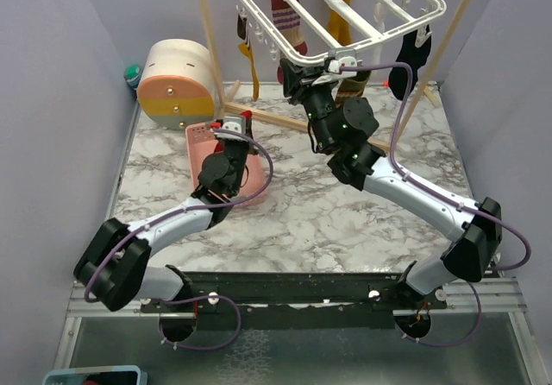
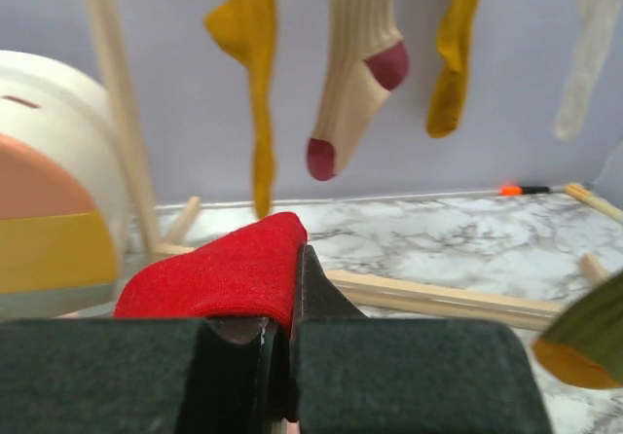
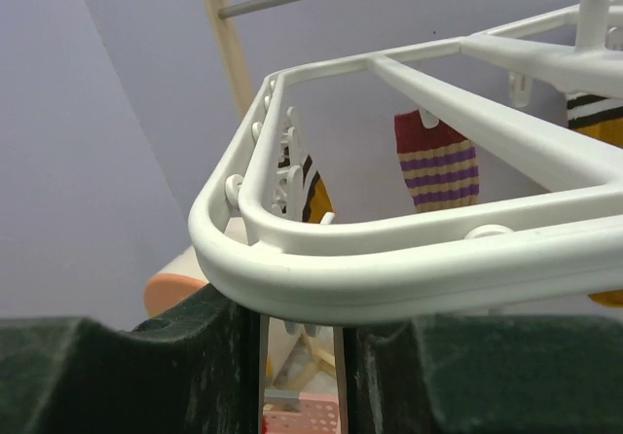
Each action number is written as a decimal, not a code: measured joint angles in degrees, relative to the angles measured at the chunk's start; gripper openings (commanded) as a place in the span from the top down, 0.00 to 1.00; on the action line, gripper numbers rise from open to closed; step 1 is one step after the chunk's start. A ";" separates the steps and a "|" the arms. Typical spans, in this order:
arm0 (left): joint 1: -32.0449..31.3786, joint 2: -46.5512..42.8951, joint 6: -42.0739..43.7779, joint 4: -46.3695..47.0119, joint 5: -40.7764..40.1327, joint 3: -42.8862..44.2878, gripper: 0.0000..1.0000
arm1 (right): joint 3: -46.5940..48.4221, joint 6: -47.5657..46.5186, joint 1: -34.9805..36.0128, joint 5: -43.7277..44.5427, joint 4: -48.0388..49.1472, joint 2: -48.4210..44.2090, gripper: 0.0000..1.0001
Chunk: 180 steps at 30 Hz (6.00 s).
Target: Remove the socks clipped to the hanger
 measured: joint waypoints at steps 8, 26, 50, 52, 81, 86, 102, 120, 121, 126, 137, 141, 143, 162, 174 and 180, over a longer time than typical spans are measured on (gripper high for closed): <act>5.05 -9.90 -3.98 -24.11 -3.69 3.65 1.00 | -0.90 2.01 0.00 -1.46 -3.65 -3.50 0.66; 13.35 4.57 -24.48 -47.15 5.18 9.88 0.89 | -5.40 10.82 0.00 -7.96 -17.35 -13.05 0.20; 13.16 -0.87 -18.38 -55.63 29.35 19.50 0.30 | -14.99 19.54 0.07 -7.10 -59.89 -39.82 0.05; 10.71 -4.11 -15.37 -54.18 29.22 16.55 0.30 | -14.99 20.28 0.07 -5.70 -63.78 -42.71 0.05; 4.07 21.66 2.84 -3.76 46.60 12.83 0.24 | -18.36 25.55 0.07 -5.07 -75.76 -45.75 0.04; 4.17 27.30 3.48 -0.24 50.62 18.32 0.60 | -19.82 25.66 0.07 -5.05 -75.87 -46.45 0.04; 5.38 30.32 -3.89 1.20 64.43 20.55 1.00 | -20.90 22.99 0.07 2.21 -72.06 -47.67 0.00; 4.70 24.55 -2.51 -1.97 61.16 13.75 1.00 | -13.40 13.62 -21.46 -22.40 -37.35 -26.32 0.04; 4.68 24.48 -2.38 -2.10 60.46 13.75 1.00 | -13.25 14.05 -21.44 -23.26 -36.81 -26.32 0.05; 3.80 24.46 -0.92 -3.19 55.93 13.75 1.00 | -11.41 15.06 -20.68 -25.70 -35.87 -26.27 0.07; -1.22 25.90 0.39 -4.00 40.94 13.75 1.00 | -2.08 9.31 -3.13 -7.43 -35.50 -20.41 0.07; -3.04 26.38 0.90 -4.17 35.60 13.75 1.00 | -0.11 8.11 -0.28 4.02 -35.78 -16.13 0.07; -3.45 26.38 1.29 -4.15 34.07 13.75 1.00 | 0.55 7.82 0.31 9.25 -36.00 -14.62 0.07; -4.17 27.26 1.90 -4.17 31.15 13.75 1.00 | 10.34 3.63 2.27 25.88 -33.48 -5.62 0.07; -4.20 27.26 1.95 -4.20 31.78 13.75 1.00 | 18.38 3.89 2.58 33.16 -39.32 1.29 0.13; -4.20 27.26 1.97 -4.20 32.35 13.75 1.00 | 20.90 2.97 2.58 36.68 -39.28 4.15 0.21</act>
